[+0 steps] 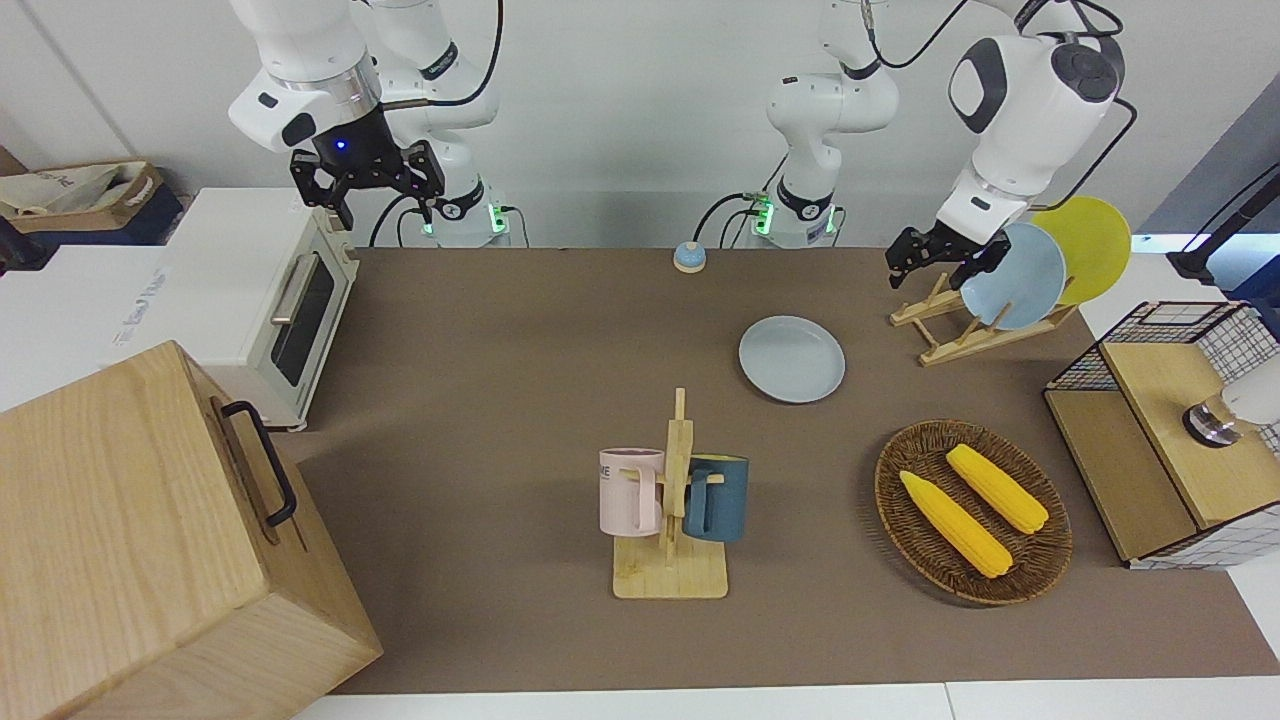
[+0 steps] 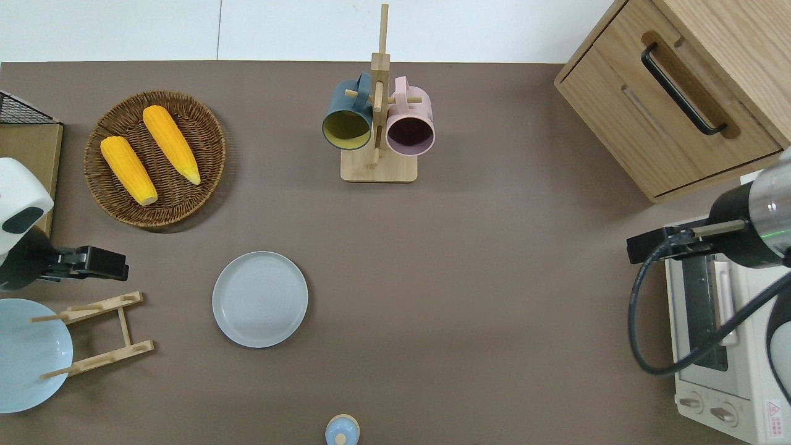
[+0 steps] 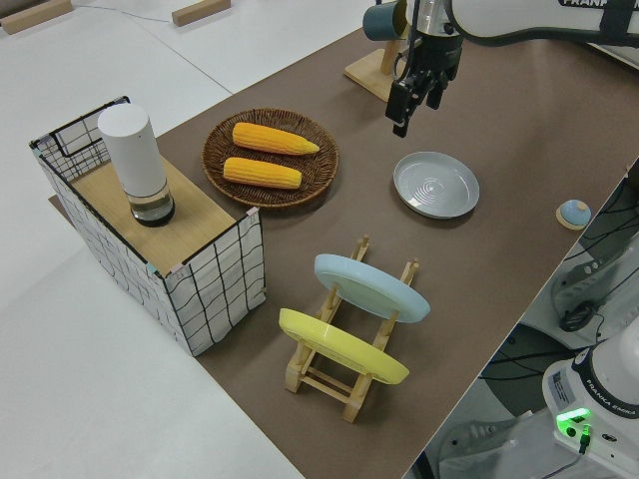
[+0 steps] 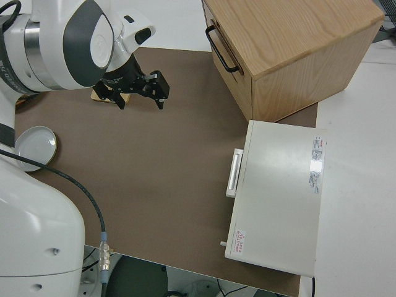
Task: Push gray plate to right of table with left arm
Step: 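Move the left gripper out from its rest position toward the gray plate, then lower the left gripper against the near edge of the gray plate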
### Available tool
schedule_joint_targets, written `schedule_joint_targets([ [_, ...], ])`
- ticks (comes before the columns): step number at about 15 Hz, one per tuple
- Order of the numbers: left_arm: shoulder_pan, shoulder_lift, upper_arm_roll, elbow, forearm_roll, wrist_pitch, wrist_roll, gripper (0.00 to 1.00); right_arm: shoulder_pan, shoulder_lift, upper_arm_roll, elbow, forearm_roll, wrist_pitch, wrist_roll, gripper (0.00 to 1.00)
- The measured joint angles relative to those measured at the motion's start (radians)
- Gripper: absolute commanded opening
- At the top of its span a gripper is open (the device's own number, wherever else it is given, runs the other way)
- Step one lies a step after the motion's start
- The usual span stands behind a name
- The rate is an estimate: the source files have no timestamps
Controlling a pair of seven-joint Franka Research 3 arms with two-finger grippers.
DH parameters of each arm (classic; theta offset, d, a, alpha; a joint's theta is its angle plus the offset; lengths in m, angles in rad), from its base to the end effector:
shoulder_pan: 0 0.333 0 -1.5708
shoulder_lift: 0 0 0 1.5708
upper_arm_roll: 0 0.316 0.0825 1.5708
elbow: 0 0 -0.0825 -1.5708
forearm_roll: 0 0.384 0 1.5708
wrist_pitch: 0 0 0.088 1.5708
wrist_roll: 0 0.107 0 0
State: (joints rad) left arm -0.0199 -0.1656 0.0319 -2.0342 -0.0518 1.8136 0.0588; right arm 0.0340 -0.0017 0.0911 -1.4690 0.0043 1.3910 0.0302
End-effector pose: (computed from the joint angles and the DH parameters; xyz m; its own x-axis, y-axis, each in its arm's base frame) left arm 0.5026 0.0025 0.5129 0.9980 -0.0350 -0.0521 -0.0320 -0.9978 0.0579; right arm 0.5307 0.0673 0.6575 0.9925 0.0951 -0.0763 0.0953 -0.9954 -0.0018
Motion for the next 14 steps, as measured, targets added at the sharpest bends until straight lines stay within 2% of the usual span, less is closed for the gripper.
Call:
schedule_joint_targets([
  [1, 0.000, -0.014, -0.008, -0.053, -0.003, 0.049, -0.008, 0.99, 0.000, 0.000, 0.000, 0.000, 0.000, 0.000, 0.000, 0.983],
  [3, -0.001, -0.040, -0.057, -0.195, -0.007, 0.186, -0.057, 0.99, 0.000, 0.000, 0.000, 0.000, 0.000, 0.000, 0.000, 0.983],
  [5, -0.002, -0.044, -0.082, -0.268, -0.007, 0.274, -0.076, 0.99, 0.000, 0.000, 0.000, 0.000, 0.000, 0.000, 0.000, 0.983],
  [8, -0.002, -0.041, -0.088, -0.401, -0.007, 0.429, -0.080, 0.99, 0.000, 0.000, 0.000, 0.000, 0.000, 0.000, 0.000, 0.983],
  [14, -0.002, 0.045, -0.088, -0.484, -0.007, 0.600, -0.080, 0.99, 0.000, 0.000, 0.000, 0.000, 0.000, 0.000, 0.000, 0.983],
])
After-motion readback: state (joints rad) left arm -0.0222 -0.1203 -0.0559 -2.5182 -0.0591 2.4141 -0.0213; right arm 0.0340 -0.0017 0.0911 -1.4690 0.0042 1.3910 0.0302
